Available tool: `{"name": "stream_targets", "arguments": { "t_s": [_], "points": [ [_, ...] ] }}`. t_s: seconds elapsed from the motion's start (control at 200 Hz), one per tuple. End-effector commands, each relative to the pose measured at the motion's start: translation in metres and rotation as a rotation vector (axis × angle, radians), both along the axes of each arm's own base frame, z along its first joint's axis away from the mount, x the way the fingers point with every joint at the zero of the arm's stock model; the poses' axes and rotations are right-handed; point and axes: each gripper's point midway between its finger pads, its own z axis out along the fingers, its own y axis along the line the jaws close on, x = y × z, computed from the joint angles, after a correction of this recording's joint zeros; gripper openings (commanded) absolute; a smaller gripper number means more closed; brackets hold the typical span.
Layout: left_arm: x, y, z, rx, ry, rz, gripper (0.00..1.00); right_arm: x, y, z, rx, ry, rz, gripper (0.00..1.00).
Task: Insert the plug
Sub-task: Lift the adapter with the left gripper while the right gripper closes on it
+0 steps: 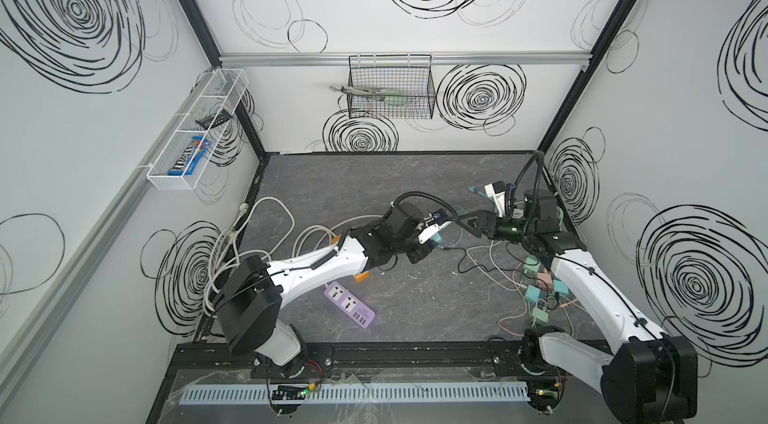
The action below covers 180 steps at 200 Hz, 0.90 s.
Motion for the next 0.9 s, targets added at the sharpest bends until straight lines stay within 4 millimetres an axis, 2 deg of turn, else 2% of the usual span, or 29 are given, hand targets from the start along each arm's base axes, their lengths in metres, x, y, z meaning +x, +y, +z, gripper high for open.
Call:
{"name": "stream_targets", "arguments": {
  "t_s": [0.0,0.18,0.42,0.485,0.58,0.896],
  "points": [
    [0.002,-0.012,0.013,-0.018,-0.052,-0.086,0.00,-0.009,0.017,0.000,-0.052,0.000,0.082,0.89],
    [-0.009,-0.019,0.017,-0.016,-0.185,-0.179,0.00,-0.010,0.026,-0.011,-0.086,0.043,0.112,0.78],
    [-0.012,-0.017,0.012,0.027,-0.282,-0.240,0.00,-0.026,0.036,-0.019,-0.084,0.080,0.221,0.69],
    [-0.008,-0.016,0.014,0.026,-0.310,-0.220,0.00,-0.027,0.038,-0.022,-0.084,0.099,0.234,0.65],
    [-0.007,-0.016,0.016,0.017,-0.317,-0.216,0.00,-0.027,0.041,-0.029,-0.084,0.128,0.247,0.61],
    [-0.006,-0.017,0.017,-0.015,-0.324,-0.200,0.00,-0.030,0.051,-0.033,-0.034,0.158,0.283,0.47]
  ]
}}
